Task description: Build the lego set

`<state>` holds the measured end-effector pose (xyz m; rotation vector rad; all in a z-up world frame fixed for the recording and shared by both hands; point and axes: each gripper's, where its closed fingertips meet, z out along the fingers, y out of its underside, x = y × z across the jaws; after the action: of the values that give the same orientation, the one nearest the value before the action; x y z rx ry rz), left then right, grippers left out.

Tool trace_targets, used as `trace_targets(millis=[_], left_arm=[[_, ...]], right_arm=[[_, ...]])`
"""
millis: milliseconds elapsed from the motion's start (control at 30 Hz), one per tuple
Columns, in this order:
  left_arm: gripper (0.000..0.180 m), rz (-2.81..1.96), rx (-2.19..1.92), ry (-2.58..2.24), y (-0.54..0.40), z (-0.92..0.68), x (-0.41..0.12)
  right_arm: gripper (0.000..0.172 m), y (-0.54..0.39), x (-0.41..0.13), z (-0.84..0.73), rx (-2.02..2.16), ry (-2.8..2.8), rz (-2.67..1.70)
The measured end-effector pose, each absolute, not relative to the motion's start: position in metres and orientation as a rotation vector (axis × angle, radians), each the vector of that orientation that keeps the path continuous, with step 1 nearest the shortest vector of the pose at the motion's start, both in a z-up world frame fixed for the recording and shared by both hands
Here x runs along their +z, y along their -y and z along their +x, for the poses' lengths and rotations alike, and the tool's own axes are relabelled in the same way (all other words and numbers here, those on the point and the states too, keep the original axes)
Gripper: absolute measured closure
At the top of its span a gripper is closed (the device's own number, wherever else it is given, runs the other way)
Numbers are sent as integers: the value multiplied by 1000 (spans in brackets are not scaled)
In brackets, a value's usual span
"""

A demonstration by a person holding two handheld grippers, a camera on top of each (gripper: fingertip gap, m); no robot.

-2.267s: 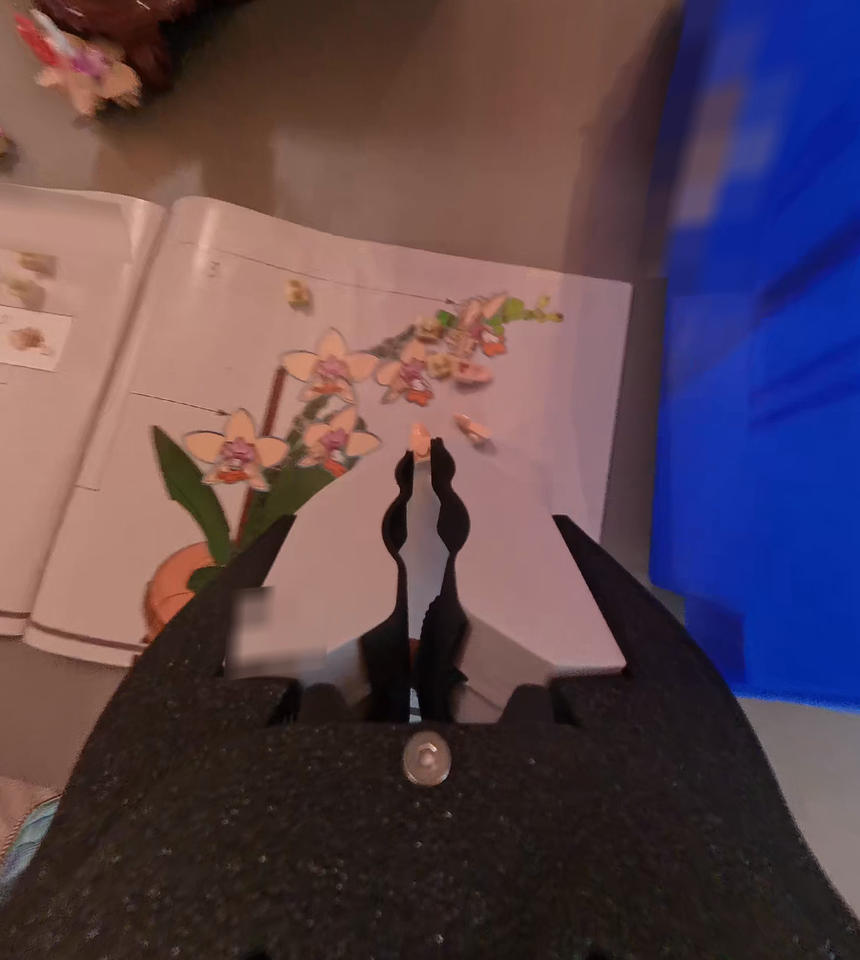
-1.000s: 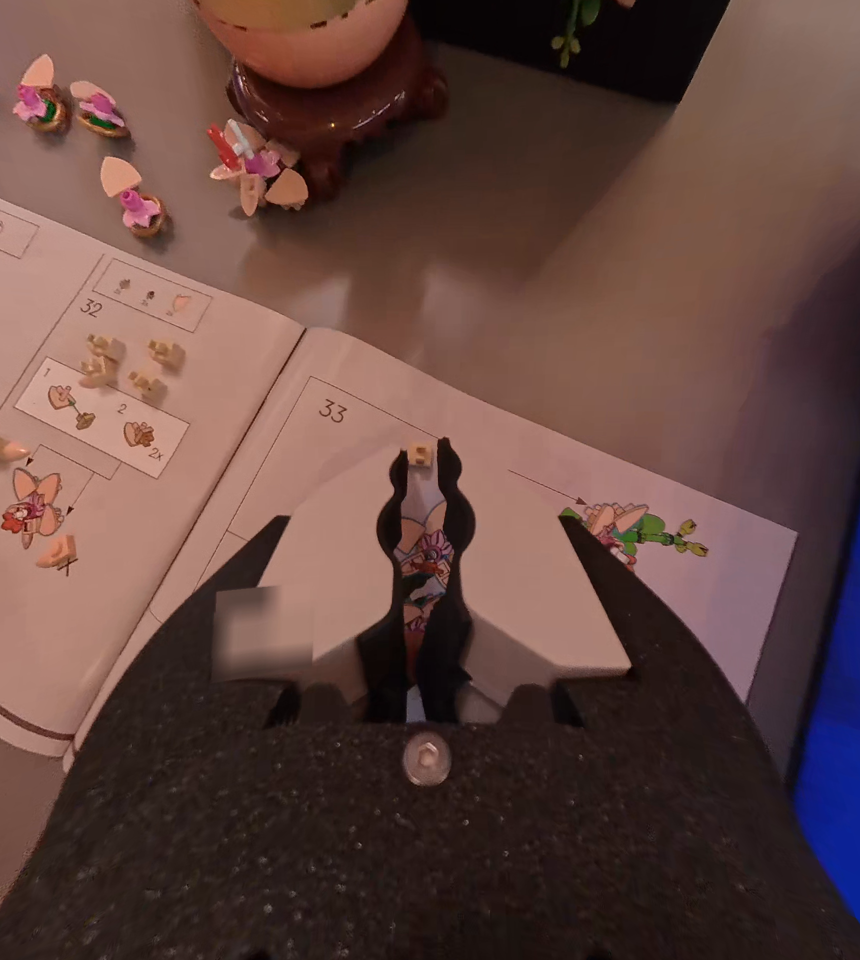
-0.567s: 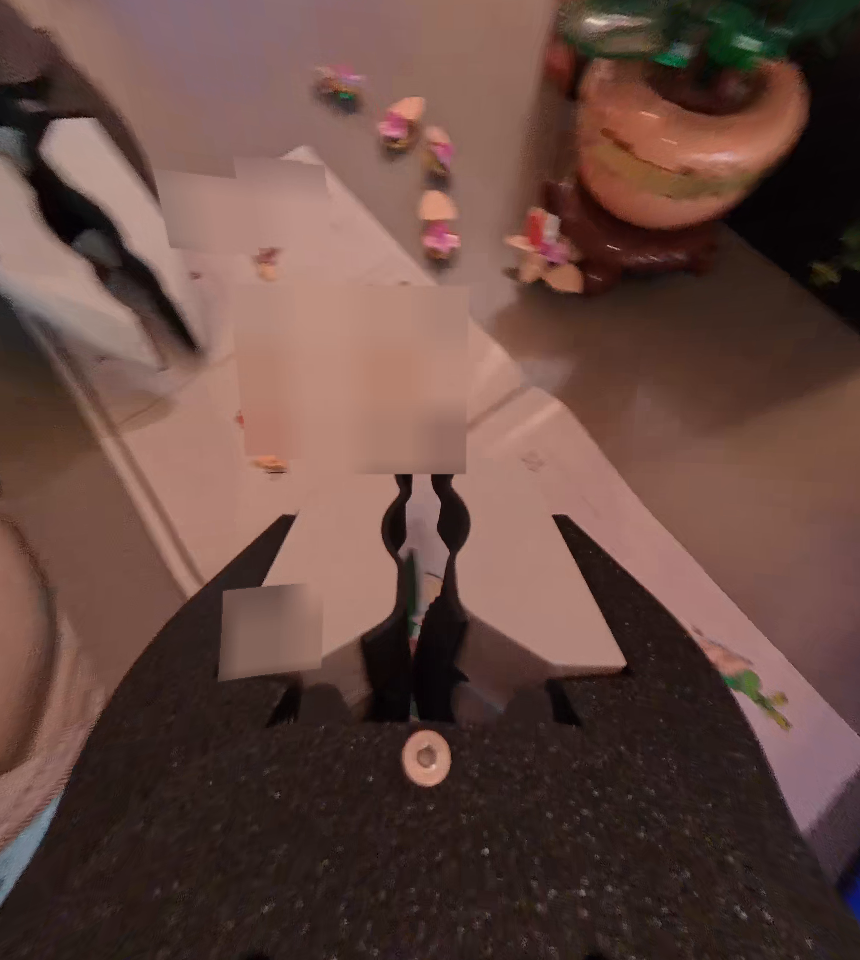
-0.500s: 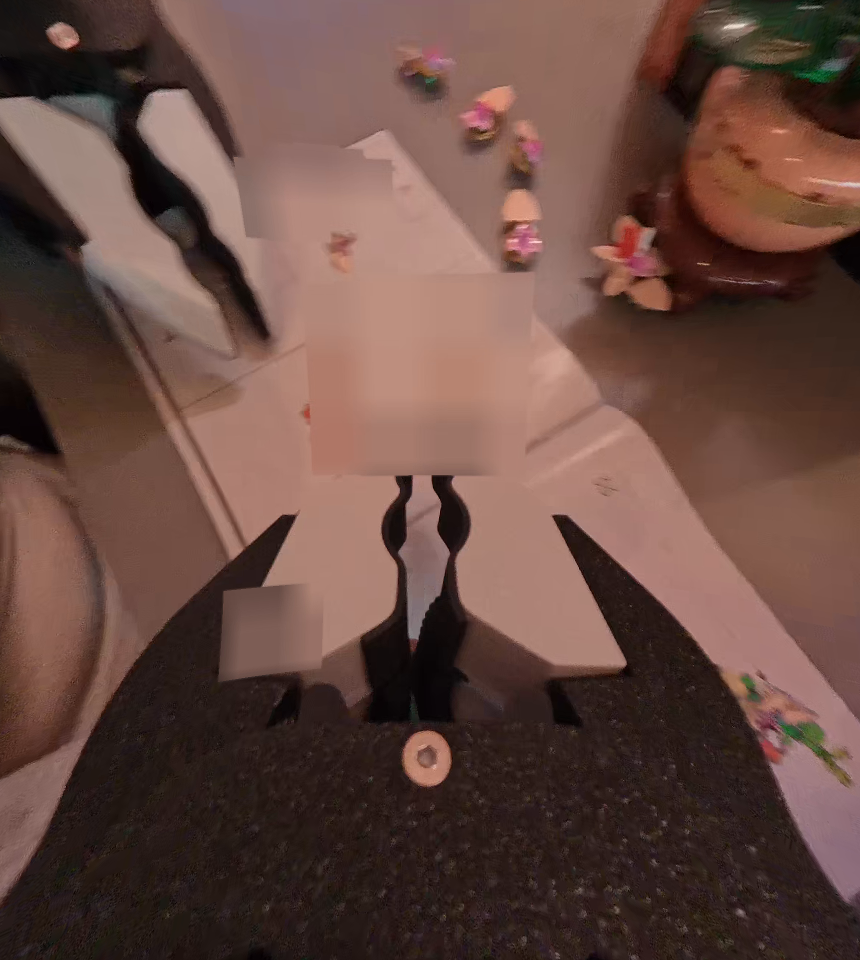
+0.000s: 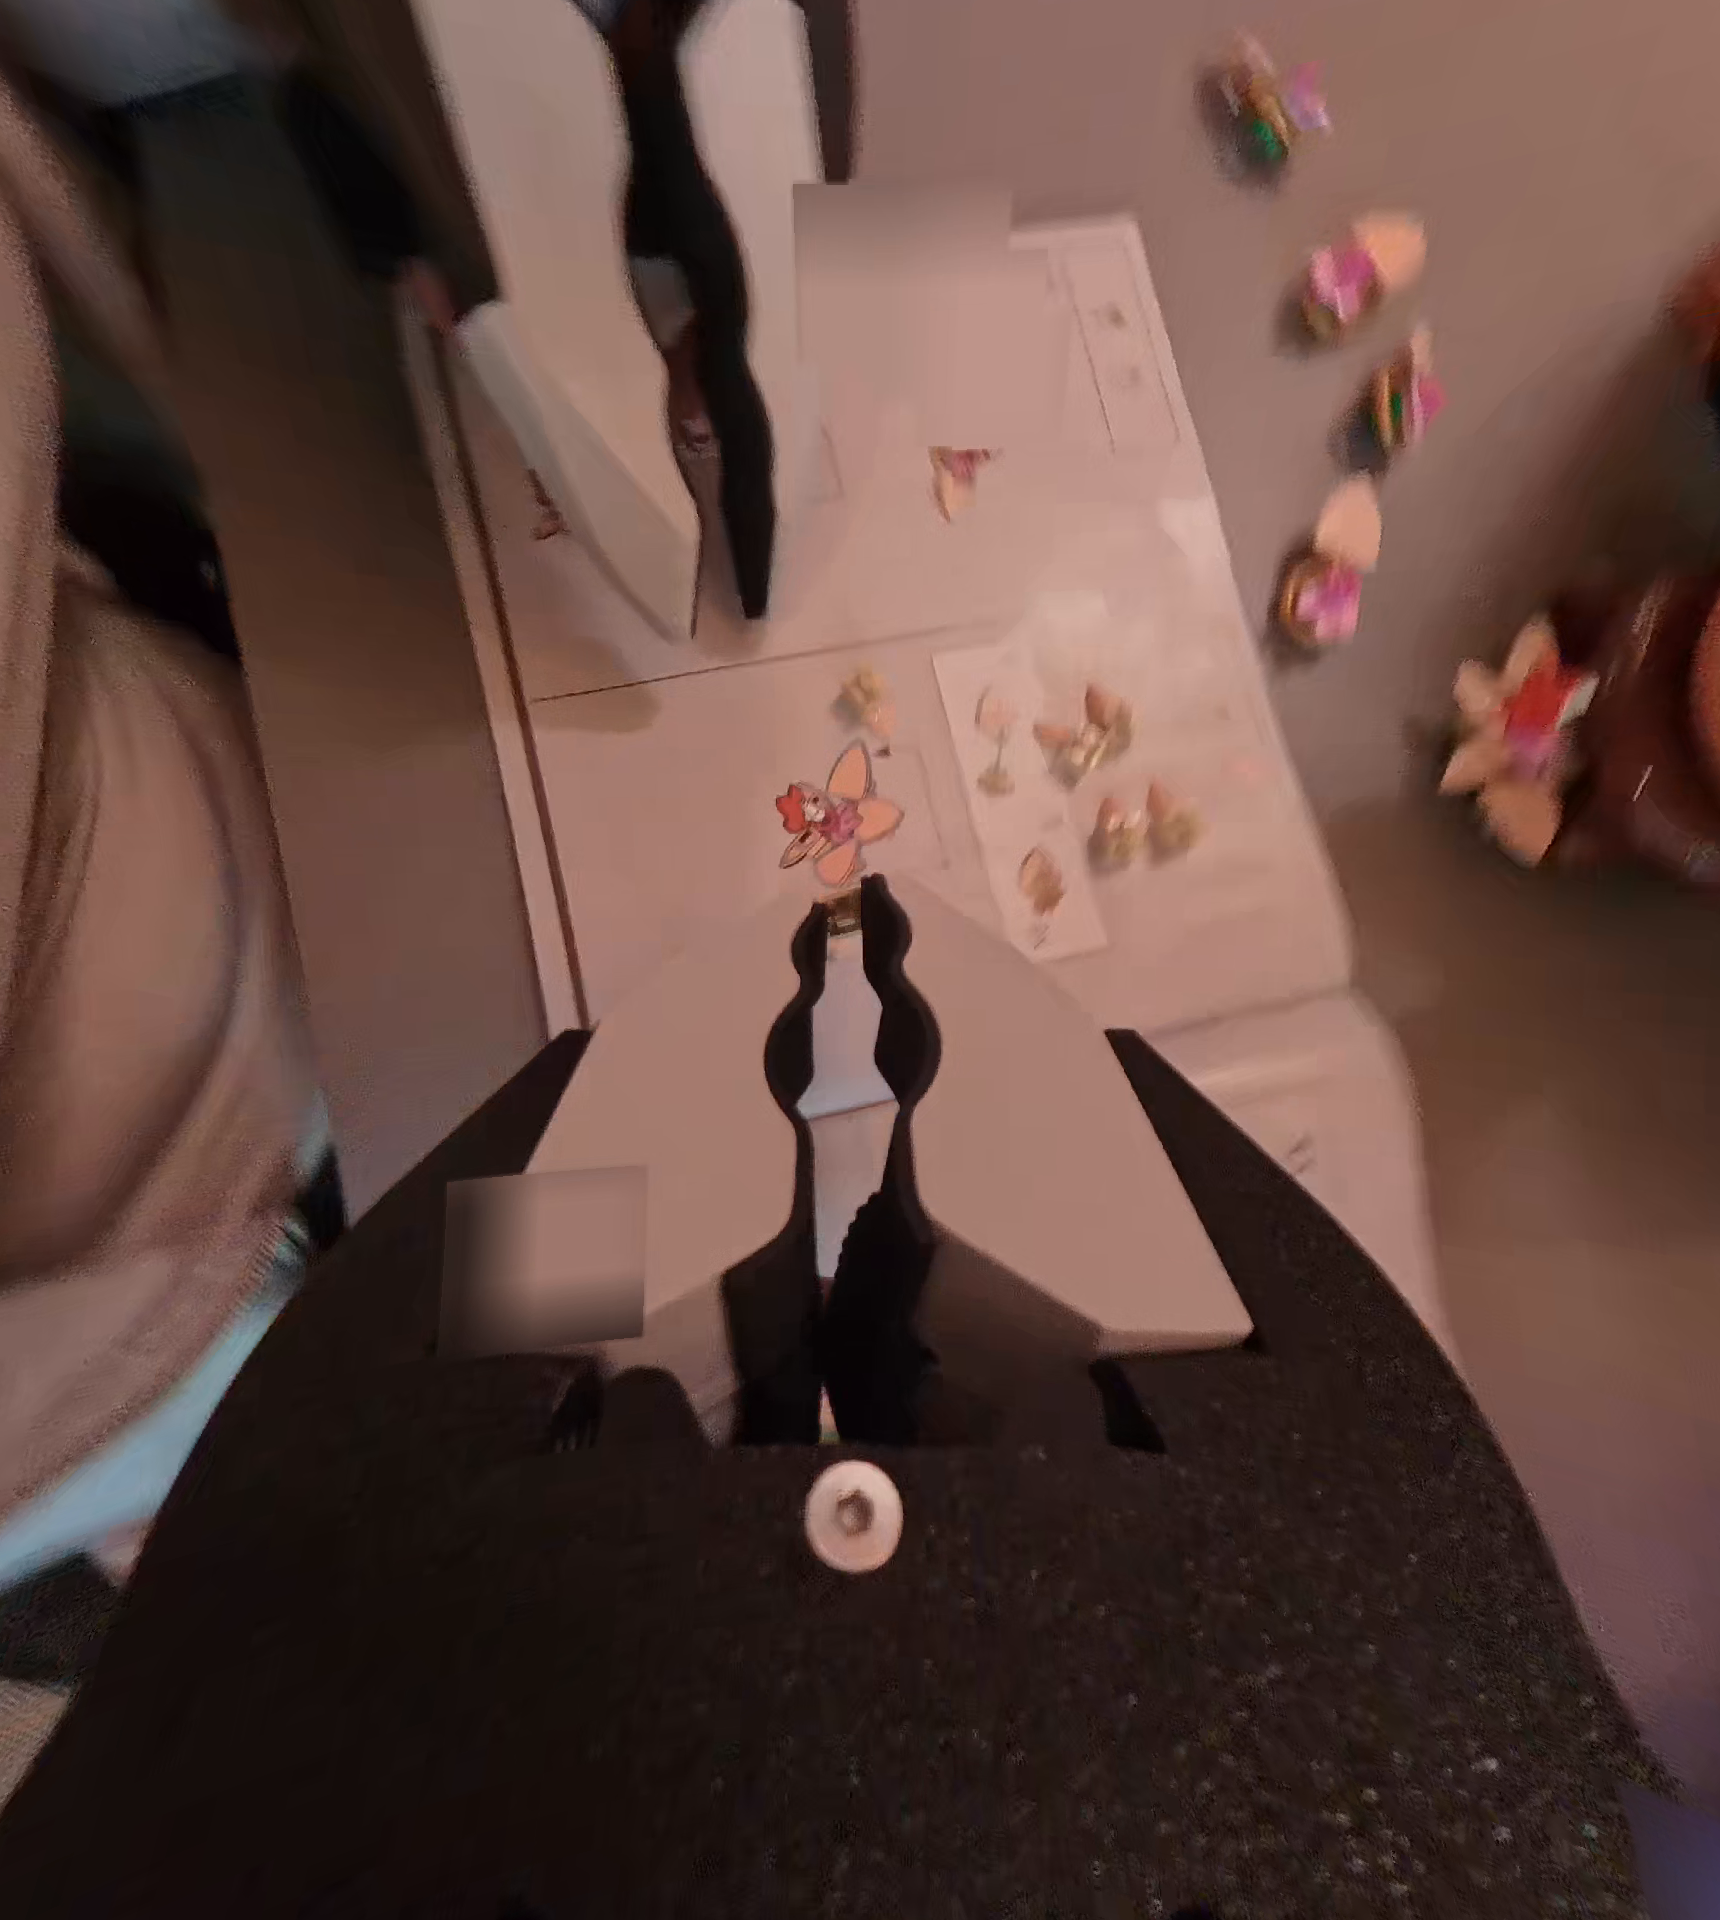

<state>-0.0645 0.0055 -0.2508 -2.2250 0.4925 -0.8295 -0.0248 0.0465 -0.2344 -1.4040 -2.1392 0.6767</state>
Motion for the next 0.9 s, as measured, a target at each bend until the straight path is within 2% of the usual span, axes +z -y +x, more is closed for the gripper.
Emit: trace_targets(millis=[100, 300, 500, 900], left_arm=[[164, -2213, -831, -487, -5, -65, -249], [165, -2197, -829, -456, -7, -68, -247], [165, -2211, -759, -485, -6, -67, -250], [165, -2222, -755, -506, -5, -65, -252]], right_arm=[[166, -44, -217, -35, 744, 2412, -1022], [167, -36, -239, -29, 1007, 2765, -708], [166, -37, -257, -26, 1032, 2813, -635], [167, -42, -258, -24, 1076, 2818, -602]])
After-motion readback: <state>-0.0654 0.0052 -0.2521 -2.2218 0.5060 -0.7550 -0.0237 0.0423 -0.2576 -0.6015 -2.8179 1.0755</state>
